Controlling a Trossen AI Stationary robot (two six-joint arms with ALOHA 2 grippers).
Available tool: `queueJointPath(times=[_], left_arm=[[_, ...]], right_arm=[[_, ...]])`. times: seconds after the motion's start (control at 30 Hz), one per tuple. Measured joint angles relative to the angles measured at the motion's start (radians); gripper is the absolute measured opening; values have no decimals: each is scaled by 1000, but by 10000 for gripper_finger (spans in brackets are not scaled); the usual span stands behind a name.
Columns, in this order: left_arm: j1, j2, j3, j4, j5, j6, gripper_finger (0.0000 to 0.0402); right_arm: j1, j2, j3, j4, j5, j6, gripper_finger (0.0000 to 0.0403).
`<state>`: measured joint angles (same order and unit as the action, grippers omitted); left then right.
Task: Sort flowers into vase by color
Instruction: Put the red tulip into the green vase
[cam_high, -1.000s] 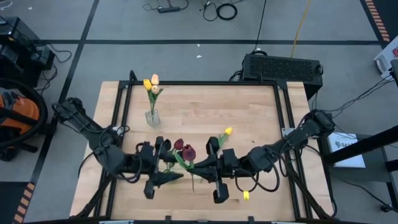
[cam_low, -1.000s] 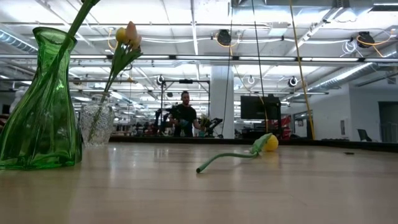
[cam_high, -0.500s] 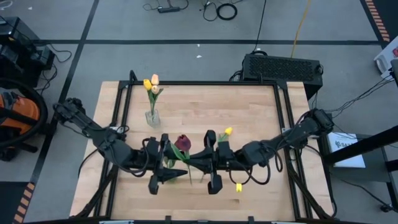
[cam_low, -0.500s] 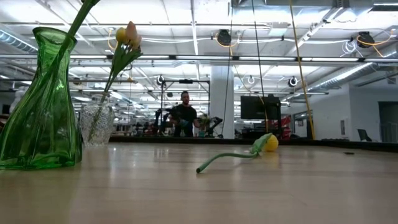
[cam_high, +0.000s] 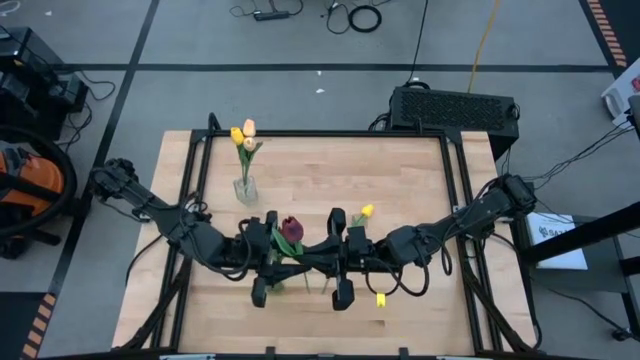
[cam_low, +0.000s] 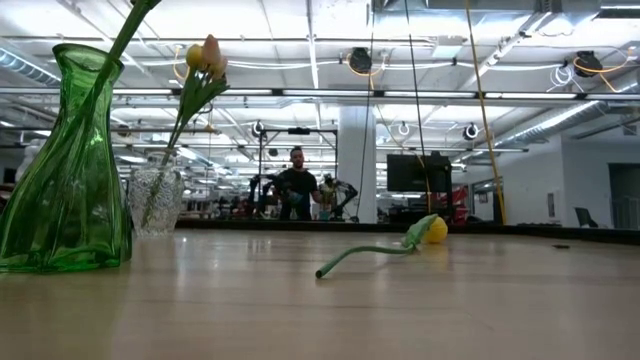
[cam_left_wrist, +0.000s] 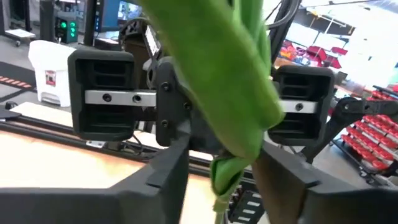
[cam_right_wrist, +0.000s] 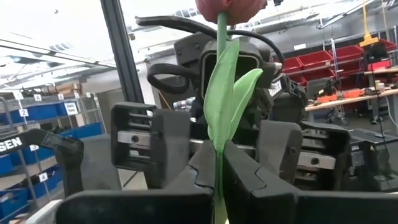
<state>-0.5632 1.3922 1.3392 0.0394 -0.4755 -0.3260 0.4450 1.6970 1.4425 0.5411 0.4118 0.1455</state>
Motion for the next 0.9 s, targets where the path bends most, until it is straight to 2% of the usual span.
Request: queueJointPath(times=[0.33,0.63,0.9], left_arm=[[-2,-2,0,-28,7,-7,18],[-2,-2,0,-24,8,-4,13],[-2,0,0,-24,9,3,10]], right_arm=[[0,-1,0,9,0,10,2],[0,-1,0,5,0,81,21],[-1,-1,0,6,2,97,84]])
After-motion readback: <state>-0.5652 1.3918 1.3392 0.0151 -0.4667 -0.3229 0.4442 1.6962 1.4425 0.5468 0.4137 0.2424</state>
